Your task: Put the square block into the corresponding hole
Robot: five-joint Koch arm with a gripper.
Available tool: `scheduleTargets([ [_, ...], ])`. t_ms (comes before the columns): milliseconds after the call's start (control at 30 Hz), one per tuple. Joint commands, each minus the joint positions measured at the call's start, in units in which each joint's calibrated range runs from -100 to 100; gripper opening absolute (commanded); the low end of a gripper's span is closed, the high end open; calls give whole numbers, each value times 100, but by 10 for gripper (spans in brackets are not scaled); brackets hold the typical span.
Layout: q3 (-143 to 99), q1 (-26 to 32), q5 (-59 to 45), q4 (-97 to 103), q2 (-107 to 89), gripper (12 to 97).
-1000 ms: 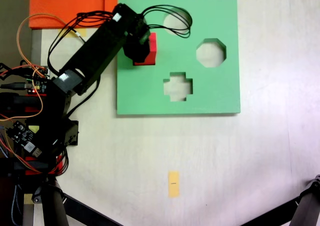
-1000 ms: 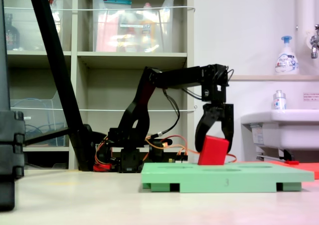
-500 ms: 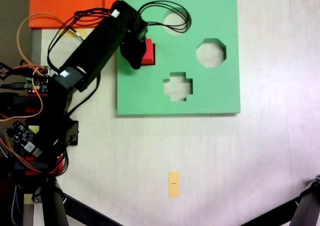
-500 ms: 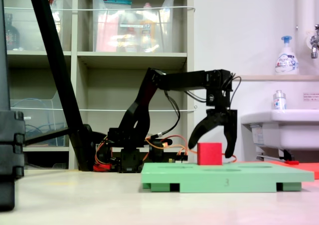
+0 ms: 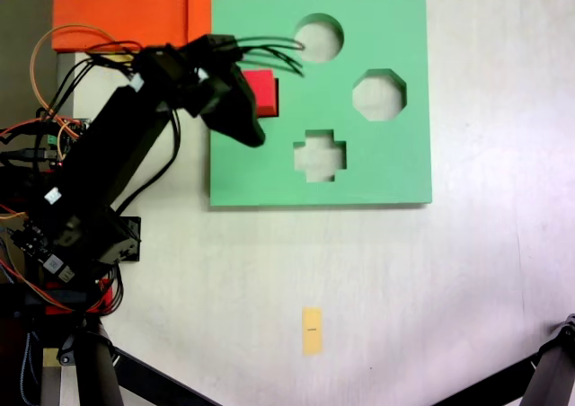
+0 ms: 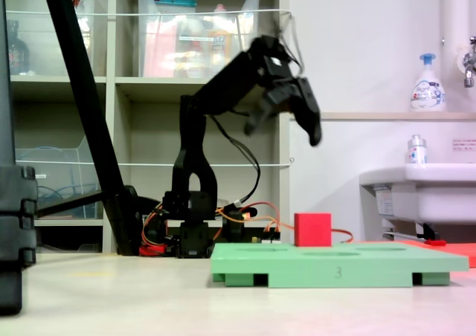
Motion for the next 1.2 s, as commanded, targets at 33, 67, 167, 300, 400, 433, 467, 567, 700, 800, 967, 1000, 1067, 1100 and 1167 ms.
scheduleTargets([
  [33,439,-689,-957,-147,-925,768],
  [67,489,-918,-1338,-147,-1120,754],
  [167,479,-1646,-3043,-147,-1832,608],
  [300,-49,-2222,-4674,-147,-2559,591],
  [400,-787,-2242,-4918,65,-3006,591],
  [433,-1106,-2325,-5016,190,-3159,592],
  [467,-1495,-2359,-5109,469,-3425,592],
  [567,-2881,-2354,-5153,1471,-4249,591],
  [700,-5592,-2193,-5319,3349,-5673,591],
  [800,-7507,-2056,-5411,4466,-5869,589],
  [967,-11096,-2076,-5661,7980,-5869,570],
  [1000,-11704,-2081,-5734,8799,-5869,570],
  [1067,-13190,-2095,-5968,10782,-5869,570],
  [1100,-13190,-2095,-6066,11293,-5869,570],
  [1167,-13190,-2090,-6115,11293,-5869,542],
])
